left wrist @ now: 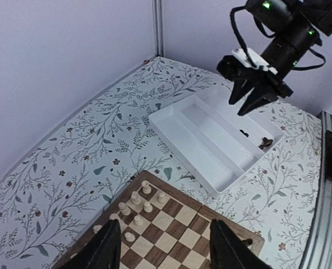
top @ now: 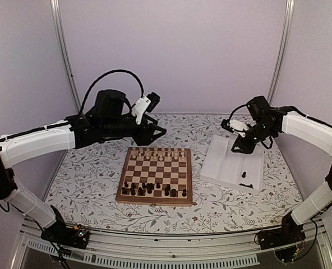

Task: Set up the chess pieces on the board
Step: Pick up the chess piece from the storage box.

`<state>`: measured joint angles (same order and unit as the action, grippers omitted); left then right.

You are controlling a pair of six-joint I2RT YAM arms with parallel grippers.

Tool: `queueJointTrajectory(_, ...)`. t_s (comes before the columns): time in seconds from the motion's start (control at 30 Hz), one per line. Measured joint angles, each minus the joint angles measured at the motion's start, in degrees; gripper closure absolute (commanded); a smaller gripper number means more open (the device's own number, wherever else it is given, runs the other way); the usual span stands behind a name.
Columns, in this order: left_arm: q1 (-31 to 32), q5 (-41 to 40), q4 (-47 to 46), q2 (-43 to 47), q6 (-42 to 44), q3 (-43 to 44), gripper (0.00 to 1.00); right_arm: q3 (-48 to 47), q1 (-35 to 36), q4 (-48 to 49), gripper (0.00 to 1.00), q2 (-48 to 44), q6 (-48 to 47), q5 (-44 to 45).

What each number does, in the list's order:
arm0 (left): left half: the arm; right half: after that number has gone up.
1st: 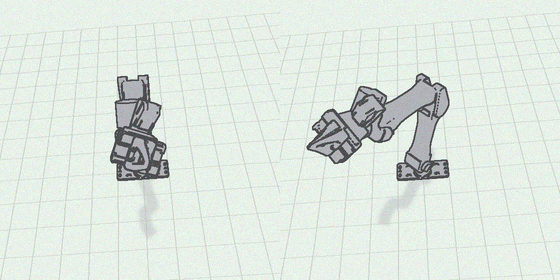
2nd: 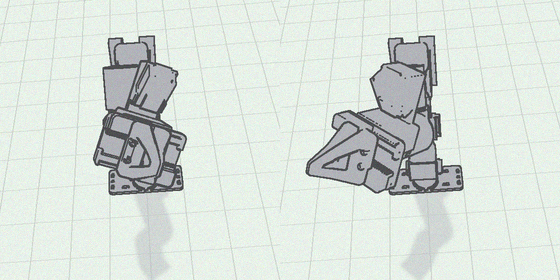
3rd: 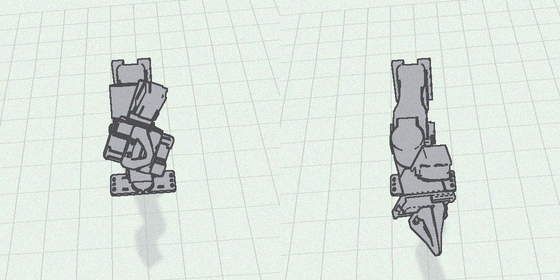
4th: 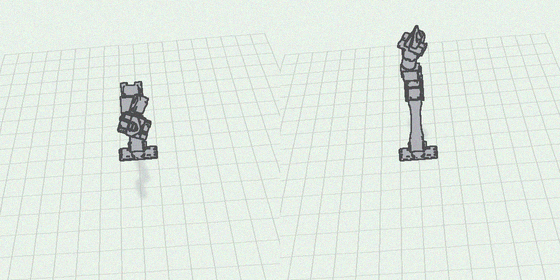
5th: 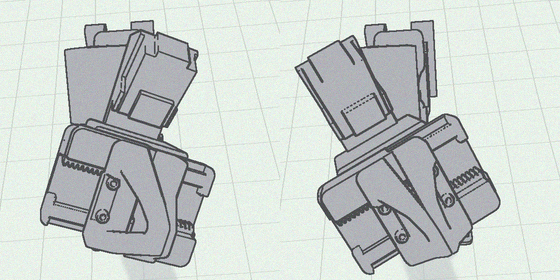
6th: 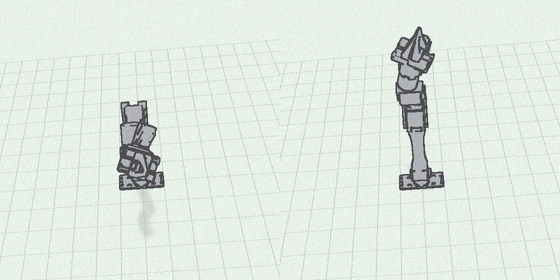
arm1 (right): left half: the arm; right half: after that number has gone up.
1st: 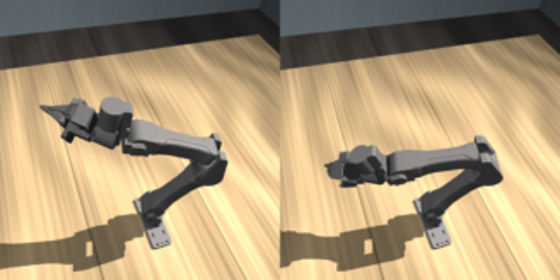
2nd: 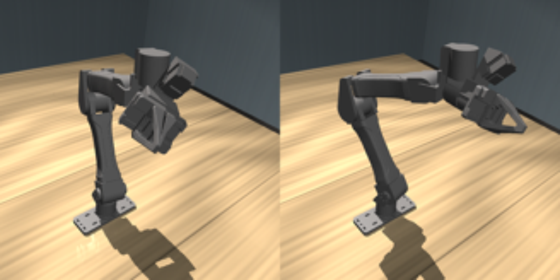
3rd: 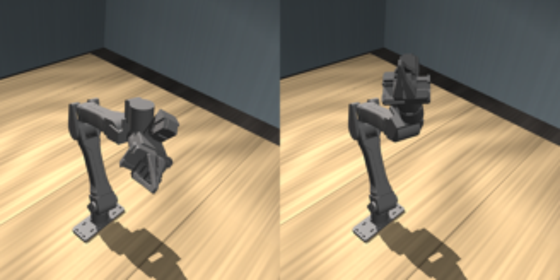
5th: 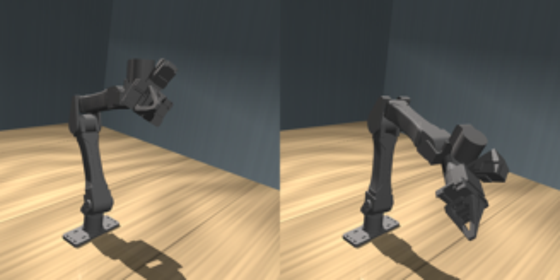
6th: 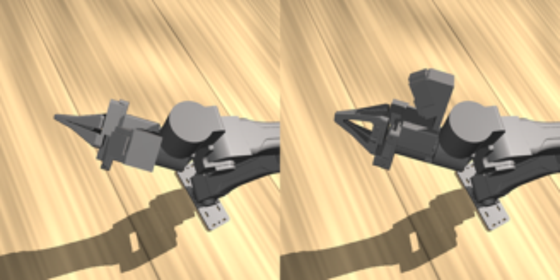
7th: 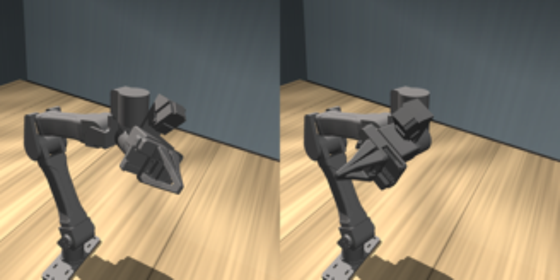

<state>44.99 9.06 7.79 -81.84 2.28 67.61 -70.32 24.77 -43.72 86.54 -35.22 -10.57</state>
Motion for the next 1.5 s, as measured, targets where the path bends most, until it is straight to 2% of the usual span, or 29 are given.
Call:
queueJointTrajectory(0.17, 4.3, 0.5, 1.1, -10.2, -2.7, 6.9, 0.45, 6.0, -10.2, 0.5, 0.70, -2.1, 0.6, -0.9)
queueJointTrajectory(0.3, 5.9, 0.0, 3.6, -18.2, -4.0, 15.0, 0.44, 11.7, -10.5, 0.7, 0.70, -1.3, 2.4, -0.7)
queueJointTrajectory(0.53, 6.2, -2.5, 8.2, -22.9, -4.0, 23.5, 0.43, 15.7, -10.2, 1.0, 0.66, 2.6, 5.2, 2.5)
queueJointTrajectory(0.8, 6.2, -5.8, 10.0, -23.3, -3.8, 24.6, 0.43, 15.7, -10.2, 2.7, 0.66, 5.6, 6.6, 3.3)
queueJointTrajectory(1.0, 6.2, -6.3, 11.0, -24.3, -3.8, 24.6, 0.43, 15.4, -10.2, 4.1, 0.66, 8.9, 7.7, 4.2)
queueJointTrajectory(1.5, 6.2, -5.4, 11.0, -24.6, -4.3, 24.6, 0.43, 14.6, -11.5, 7.2, 0.66, 10.5, 8.9, 7.8)
